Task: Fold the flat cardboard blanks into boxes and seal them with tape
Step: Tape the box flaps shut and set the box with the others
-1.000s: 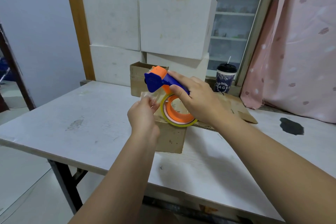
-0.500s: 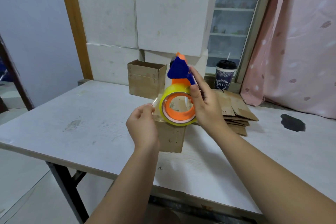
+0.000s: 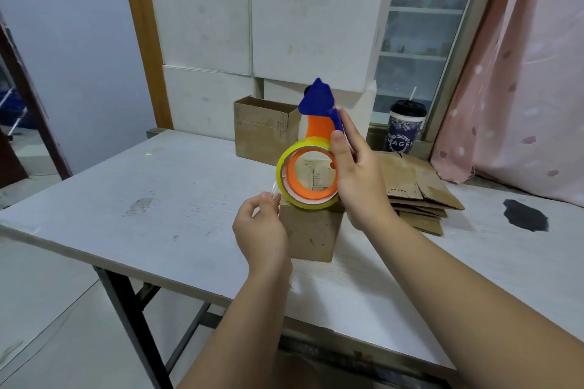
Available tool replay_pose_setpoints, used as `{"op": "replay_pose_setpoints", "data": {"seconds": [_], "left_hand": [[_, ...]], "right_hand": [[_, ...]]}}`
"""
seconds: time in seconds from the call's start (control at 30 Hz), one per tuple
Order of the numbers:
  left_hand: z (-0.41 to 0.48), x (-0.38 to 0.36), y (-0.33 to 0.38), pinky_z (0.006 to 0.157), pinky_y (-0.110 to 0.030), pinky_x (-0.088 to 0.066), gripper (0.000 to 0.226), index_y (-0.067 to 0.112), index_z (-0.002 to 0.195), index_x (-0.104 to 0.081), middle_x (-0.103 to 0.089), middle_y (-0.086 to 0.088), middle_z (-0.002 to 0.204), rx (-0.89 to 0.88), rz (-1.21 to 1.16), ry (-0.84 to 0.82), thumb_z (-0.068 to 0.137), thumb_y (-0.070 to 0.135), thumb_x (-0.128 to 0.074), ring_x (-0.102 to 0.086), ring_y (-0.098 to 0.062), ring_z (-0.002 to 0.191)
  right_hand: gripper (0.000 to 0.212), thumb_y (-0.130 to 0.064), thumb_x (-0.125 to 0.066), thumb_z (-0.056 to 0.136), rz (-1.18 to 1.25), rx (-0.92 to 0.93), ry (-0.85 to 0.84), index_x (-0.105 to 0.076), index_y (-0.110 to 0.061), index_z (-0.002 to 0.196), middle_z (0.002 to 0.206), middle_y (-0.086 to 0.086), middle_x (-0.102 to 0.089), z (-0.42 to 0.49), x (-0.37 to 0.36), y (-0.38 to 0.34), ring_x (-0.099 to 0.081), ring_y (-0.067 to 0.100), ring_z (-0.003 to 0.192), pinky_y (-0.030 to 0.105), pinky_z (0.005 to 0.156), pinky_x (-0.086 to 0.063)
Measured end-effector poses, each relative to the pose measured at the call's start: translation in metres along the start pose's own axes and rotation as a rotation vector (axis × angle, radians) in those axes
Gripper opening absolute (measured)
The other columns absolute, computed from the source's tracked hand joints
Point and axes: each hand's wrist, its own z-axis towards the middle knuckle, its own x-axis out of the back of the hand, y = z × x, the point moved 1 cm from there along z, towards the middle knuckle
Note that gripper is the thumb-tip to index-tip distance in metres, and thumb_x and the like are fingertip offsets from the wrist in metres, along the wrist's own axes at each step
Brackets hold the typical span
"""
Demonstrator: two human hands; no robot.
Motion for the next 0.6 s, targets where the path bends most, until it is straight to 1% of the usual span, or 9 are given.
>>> {"op": "replay_pose_setpoints", "data": {"seconds": [0.07, 0.17, 0.23, 0.3, 0.37, 0.43, 0.47, 0.53, 0.6], "left_hand": [[-0.001, 0.000, 0.002, 0.061, -0.016, -0.044, 0.017, 0.024, 0.089, -0.065, -0.070, 0.010, 0.089, 0.043, 0.006, -0.017, 0.097, 0.028, -0.052, -0.065, -0.006, 0.088], [-0.001, 0.000, 0.009, 0.068, -0.031, -0.050, 0.018, 0.024, 0.091, -0.062, -0.070, 0.006, 0.097, 0.131, 0.046, -0.091, 0.098, 0.031, -0.047, -0.063, -0.007, 0.089], [0.000, -0.002, 0.015, 0.077, -0.039, -0.050, 0.019, 0.020, 0.092, -0.059, -0.068, 0.001, 0.102, 0.178, 0.043, -0.147, 0.100, 0.029, -0.044, -0.062, -0.013, 0.092], [0.001, -0.002, 0.020, 0.074, -0.040, -0.048, 0.018, 0.018, 0.091, -0.058, -0.068, -0.001, 0.101, 0.228, 0.009, -0.165, 0.100, 0.027, -0.045, -0.062, -0.015, 0.091], [0.003, -0.002, 0.024, 0.068, -0.038, -0.050, 0.016, 0.018, 0.090, -0.058, -0.068, 0.002, 0.092, 0.288, -0.036, -0.170, 0.099, 0.024, -0.046, -0.061, -0.014, 0.082], [0.006, 0.000, 0.026, 0.066, -0.040, -0.050, 0.014, 0.018, 0.088, -0.058, -0.068, 0.002, 0.090, 0.343, -0.037, -0.201, 0.098, 0.021, -0.048, -0.061, -0.014, 0.081], [0.008, 0.002, 0.026, 0.066, -0.041, -0.050, 0.015, 0.017, 0.087, -0.058, -0.068, 0.001, 0.093, 0.367, -0.022, -0.222, 0.097, 0.020, -0.049, -0.061, -0.017, 0.086], [0.011, 0.002, 0.025, 0.066, -0.045, -0.050, 0.015, 0.011, 0.092, -0.059, -0.068, -0.003, 0.103, 0.411, 0.005, -0.236, 0.097, 0.017, -0.047, -0.060, -0.024, 0.101], [0.013, 0.001, 0.023, 0.066, -0.047, -0.049, 0.015, 0.007, 0.095, -0.059, -0.069, -0.007, 0.103, 0.432, 0.006, -0.225, 0.097, 0.014, -0.045, -0.060, -0.026, 0.108]], "right_hand": [[0.067, -0.061, -0.047, 0.082, 0.047, -0.075, 0.044, -0.038, -0.038, 0.144, 0.139, -0.011, -0.053, 0.001, 0.000, 0.001, -0.052, 0.011, 0.125, 0.044, 0.107, -0.042], [0.058, -0.056, -0.049, 0.087, 0.103, -0.151, 0.064, -0.041, -0.037, 0.142, 0.121, -0.008, -0.065, 0.005, 0.006, 0.000, -0.063, 0.020, 0.110, 0.046, 0.098, -0.050], [0.058, -0.055, -0.051, 0.087, 0.164, -0.191, 0.074, -0.047, -0.032, 0.140, 0.108, -0.009, -0.069, 0.008, 0.011, -0.001, -0.067, 0.010, 0.098, 0.038, 0.092, -0.054], [0.055, -0.051, -0.052, 0.090, 0.182, -0.193, 0.029, -0.049, -0.027, 0.139, 0.097, -0.014, -0.070, 0.011, 0.016, -0.003, -0.067, 0.001, 0.088, 0.030, 0.082, -0.055], [0.058, -0.049, -0.055, 0.088, 0.175, -0.191, -0.079, -0.047, -0.027, 0.141, 0.107, -0.010, -0.071, 0.015, 0.020, -0.005, -0.068, 0.006, 0.095, 0.029, 0.080, -0.056], [0.066, -0.048, -0.059, 0.081, 0.162, -0.192, -0.183, -0.043, -0.029, 0.143, 0.116, -0.004, -0.069, 0.017, 0.027, -0.008, -0.068, 0.012, 0.100, 0.028, 0.078, -0.056], [0.068, -0.047, -0.060, 0.080, 0.140, -0.185, -0.232, -0.042, -0.030, 0.144, 0.119, -0.003, -0.068, 0.018, 0.030, -0.009, -0.068, 0.014, 0.102, 0.027, 0.077, -0.055], [0.069, -0.046, -0.063, 0.080, 0.082, -0.159, -0.311, -0.040, -0.035, 0.144, 0.122, -0.003, -0.067, 0.019, 0.036, -0.010, -0.067, 0.016, 0.105, 0.028, 0.078, -0.054], [0.068, -0.048, -0.067, 0.076, 0.020, -0.135, -0.361, -0.042, -0.044, 0.139, 0.123, -0.005, -0.066, 0.020, 0.039, -0.012, -0.066, 0.015, 0.106, 0.026, 0.078, -0.054]]}}
